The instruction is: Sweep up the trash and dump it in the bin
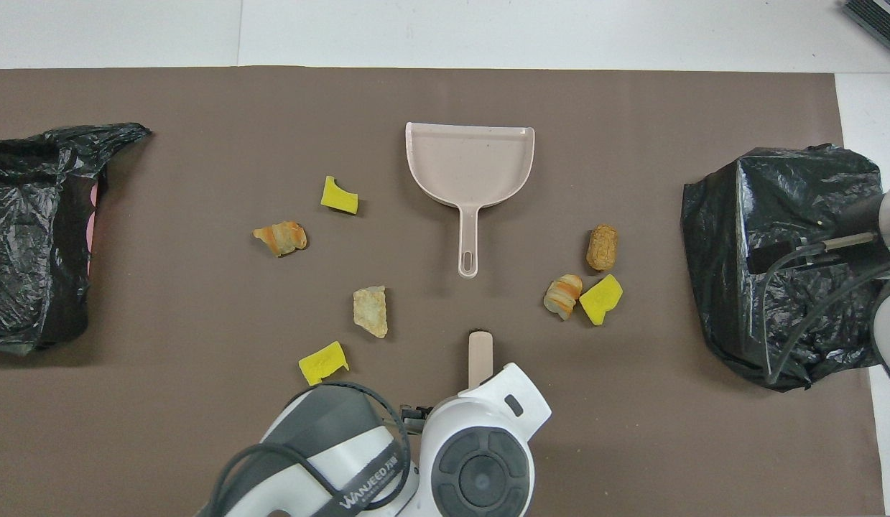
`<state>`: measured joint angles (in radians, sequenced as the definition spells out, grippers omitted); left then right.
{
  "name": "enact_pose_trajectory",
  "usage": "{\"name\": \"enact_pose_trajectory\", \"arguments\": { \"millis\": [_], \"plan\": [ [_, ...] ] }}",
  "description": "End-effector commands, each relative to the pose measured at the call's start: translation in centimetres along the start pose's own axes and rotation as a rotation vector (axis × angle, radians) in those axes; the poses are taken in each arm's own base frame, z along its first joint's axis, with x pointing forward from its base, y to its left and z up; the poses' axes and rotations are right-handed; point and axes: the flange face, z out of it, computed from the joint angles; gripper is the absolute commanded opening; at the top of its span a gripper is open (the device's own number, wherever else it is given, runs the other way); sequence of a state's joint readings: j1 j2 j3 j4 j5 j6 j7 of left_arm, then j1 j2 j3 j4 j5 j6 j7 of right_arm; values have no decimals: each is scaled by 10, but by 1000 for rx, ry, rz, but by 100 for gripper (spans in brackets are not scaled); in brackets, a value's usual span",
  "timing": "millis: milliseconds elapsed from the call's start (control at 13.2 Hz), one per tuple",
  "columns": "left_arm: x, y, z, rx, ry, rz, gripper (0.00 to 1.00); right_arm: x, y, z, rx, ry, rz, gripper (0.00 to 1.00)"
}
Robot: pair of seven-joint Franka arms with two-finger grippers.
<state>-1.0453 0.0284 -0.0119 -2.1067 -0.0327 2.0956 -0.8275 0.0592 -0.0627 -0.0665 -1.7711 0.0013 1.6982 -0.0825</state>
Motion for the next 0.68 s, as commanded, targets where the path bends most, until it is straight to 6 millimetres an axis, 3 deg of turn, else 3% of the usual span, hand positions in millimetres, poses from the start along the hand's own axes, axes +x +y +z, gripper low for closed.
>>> {"name": "enact_pose_trajectory", "arguments": {
  "millis": [0, 76, 228, 303, 531, 607],
  "plan": [
    [-11, -3, 10, -13, 16, -15, 100, 2, -12, 4, 20, 17, 37, 100],
    [-11, -1, 14, -13, 16, -14, 100, 3, -15, 7, 27, 9, 61, 100],
    [-17, 15, 47, 24, -12, 5, 100, 4, -21, 15, 31, -2, 105, 100],
    [-16, 17, 55, 21, -11, -6, 100, 7, -33, 17, 32, 2, 97, 100],
    [-18, 17, 57, 27, -15, -12, 100, 7, -40, 20, 32, -3, 90, 100],
    [-19, 16, 57, 30, -17, -18, 91, 7, -40, 20, 32, -3, 87, 100]
  ]
}}
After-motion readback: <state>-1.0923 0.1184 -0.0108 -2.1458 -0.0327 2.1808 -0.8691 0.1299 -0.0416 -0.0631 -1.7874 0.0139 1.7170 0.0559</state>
